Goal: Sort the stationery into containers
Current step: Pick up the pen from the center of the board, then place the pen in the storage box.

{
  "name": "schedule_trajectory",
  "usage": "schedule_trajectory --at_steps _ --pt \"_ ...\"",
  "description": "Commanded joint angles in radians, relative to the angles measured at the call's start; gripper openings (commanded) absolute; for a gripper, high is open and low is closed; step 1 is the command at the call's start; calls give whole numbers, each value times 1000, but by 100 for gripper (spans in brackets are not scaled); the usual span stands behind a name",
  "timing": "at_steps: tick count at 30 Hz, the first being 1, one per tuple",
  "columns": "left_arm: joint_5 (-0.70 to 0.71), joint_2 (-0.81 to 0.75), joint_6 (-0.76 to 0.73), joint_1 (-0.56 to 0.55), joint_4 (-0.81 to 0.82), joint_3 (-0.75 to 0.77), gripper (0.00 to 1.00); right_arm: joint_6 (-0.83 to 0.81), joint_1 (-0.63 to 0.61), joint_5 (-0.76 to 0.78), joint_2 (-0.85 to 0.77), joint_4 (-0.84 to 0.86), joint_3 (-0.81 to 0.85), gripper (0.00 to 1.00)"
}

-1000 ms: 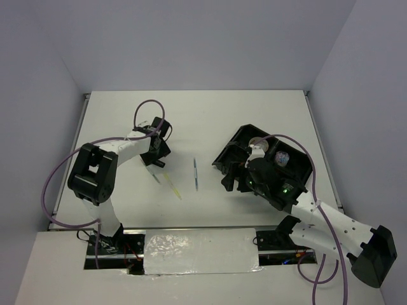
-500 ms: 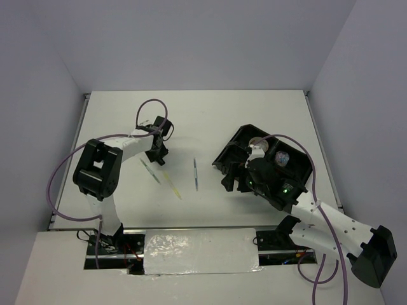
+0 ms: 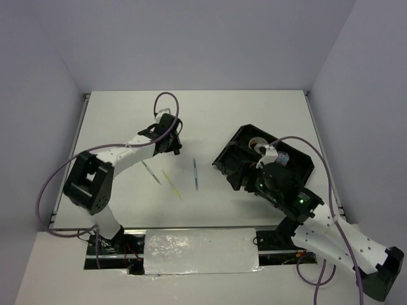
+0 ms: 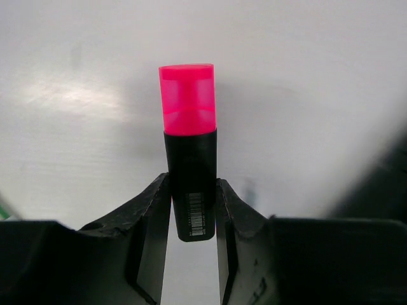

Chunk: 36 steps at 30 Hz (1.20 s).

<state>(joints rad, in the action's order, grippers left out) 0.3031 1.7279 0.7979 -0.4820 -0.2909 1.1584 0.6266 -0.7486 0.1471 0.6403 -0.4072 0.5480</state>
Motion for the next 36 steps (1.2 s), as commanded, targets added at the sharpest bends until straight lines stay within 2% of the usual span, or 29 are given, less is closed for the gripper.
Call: schedule_trajectory --at_steps 1,3,4,7,9,10,13,17,20,24,30,33,34,36 --pt "-80 -167 -179 -75 212 27 0 45 -5 75 -115 -77 58 89" --pt "-221 -197 -244 -137 281 24 0 73 -6 138 -198 -165 113 89" --pt "-270 -211 -311 -162 370 23 0 81 -6 164 -227 -197 136 89" --pt "-473 -192 -464 -251 446 56 0 91 -5 252 -338 -339 229 89" --pt "-551 -141 -532 -302 443 98 0 91 -5 314 -376 -404 321 89" --pt "-624 -116 -587 -316 418 154 0 91 -5 330 -404 -470 360 89" --pt "-726 -2 -686 -371 346 296 0 74 -6 379 -429 -592 516 89" --pt "-794 142 -850 -470 228 467 0 68 -5 414 -442 -700 705 89" --pt "-861 278 -936 -510 182 588 0 36 -5 382 -452 -713 737 89" --pt "-845 404 -950 -537 156 690 1 9 -3 325 -432 -739 739 89" --pt "-800 532 -976 -563 105 836 14 -22 -3 289 -413 -748 739 89" --pt "-770 532 -976 -563 120 824 36 -27 -5 286 -424 -734 725 89" --pt "-756 518 -976 -563 128 813 49 -30 -5 287 -424 -733 722 89" --pt "-722 501 -967 -563 169 765 62 -36 -5 289 -418 -728 719 89"
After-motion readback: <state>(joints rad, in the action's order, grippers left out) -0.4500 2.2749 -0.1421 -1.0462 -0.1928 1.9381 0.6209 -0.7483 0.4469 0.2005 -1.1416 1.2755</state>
